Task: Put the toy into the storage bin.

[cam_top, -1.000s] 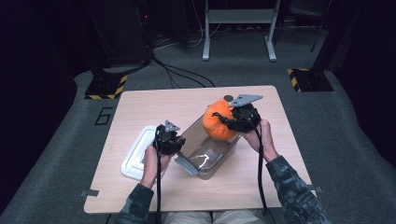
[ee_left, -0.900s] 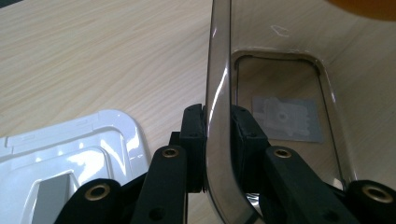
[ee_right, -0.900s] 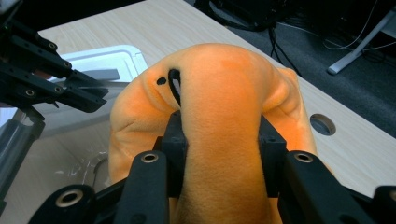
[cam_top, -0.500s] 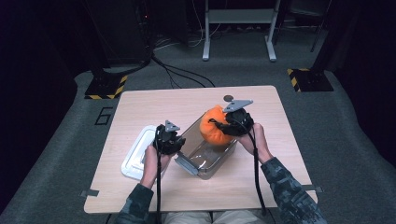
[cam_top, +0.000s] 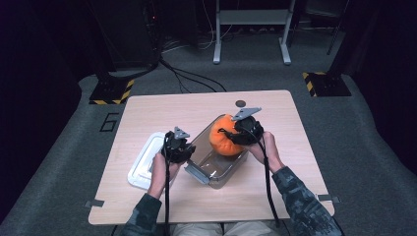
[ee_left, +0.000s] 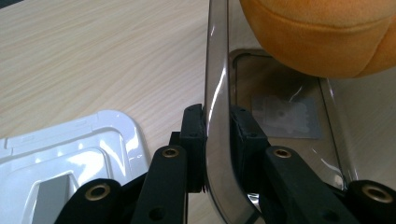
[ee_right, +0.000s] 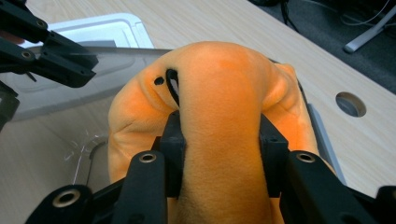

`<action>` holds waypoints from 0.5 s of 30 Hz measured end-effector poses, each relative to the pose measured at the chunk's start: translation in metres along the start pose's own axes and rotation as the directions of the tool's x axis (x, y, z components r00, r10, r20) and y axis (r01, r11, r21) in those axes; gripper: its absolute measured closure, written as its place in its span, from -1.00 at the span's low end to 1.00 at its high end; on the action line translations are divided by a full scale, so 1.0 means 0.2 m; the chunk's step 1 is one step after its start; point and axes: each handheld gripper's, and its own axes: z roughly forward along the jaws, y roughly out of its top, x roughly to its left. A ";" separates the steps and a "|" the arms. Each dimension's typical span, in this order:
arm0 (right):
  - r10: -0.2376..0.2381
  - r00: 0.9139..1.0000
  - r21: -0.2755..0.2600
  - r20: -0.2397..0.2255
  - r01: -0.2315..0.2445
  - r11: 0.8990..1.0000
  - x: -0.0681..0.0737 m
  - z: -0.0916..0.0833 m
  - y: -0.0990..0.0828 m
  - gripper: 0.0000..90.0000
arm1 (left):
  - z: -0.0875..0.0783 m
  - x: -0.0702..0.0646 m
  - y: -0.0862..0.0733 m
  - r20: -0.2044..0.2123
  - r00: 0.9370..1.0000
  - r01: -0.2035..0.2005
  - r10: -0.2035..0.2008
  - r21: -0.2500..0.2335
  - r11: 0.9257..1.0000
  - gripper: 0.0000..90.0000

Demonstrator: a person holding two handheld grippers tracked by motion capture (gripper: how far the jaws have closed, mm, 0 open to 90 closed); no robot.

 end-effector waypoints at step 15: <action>0.000 1.000 0.100 -0.015 0.001 0.995 -0.01 0.10 -0.02 0.38 | 0.00 0.00 0.00 0.001 1.000 -0.005 0.005 0.006 1.000 0.70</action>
